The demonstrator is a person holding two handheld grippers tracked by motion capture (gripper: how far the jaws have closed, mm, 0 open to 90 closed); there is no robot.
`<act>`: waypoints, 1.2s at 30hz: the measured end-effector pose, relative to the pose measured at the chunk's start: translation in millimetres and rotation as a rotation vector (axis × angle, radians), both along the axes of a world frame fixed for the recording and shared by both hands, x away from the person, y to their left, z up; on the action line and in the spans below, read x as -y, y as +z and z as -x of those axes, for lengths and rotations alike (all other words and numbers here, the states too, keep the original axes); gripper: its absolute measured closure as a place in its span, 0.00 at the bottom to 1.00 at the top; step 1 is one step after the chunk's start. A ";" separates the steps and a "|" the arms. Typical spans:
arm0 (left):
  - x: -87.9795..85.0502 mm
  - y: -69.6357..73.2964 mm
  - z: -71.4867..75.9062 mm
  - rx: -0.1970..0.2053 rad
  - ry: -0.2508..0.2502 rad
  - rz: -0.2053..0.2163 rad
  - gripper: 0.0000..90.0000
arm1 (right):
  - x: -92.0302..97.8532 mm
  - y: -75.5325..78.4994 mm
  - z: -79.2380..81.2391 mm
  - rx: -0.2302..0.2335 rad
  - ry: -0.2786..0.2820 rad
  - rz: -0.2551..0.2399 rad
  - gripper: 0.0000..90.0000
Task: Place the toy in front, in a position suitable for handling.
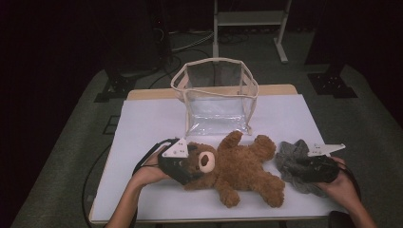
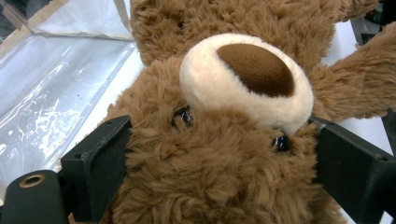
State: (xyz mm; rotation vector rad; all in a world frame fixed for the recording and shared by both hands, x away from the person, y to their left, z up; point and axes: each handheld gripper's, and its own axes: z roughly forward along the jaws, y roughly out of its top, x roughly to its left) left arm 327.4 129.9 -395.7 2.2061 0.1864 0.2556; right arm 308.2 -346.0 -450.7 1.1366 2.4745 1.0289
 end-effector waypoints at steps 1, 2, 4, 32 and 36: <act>0.0 0.0 0.0 0.000 0.000 0.000 0.11 | 0.6 0.9 -0.2 -0.014 -0.007 -0.006 0.64; 1.0 -1.0 0.5 -0.002 0.003 0.002 0.11 | 1.5 1.8 -0.7 -0.026 -0.012 -0.011 0.72; 1.6 -1.8 0.7 -0.005 0.008 0.005 0.11 | 3.9 2.7 -2.3 -0.064 -0.022 -0.042 0.80; 7.7 0.7 -0.9 0.003 0.026 0.011 0.12 | -123.8 88.8 -4.5 0.018 0.406 -0.233 0.83; 4.5 5.1 0.3 0.016 0.014 0.001 0.14 | -100.5 81.1 5.3 0.001 0.361 -0.233 0.83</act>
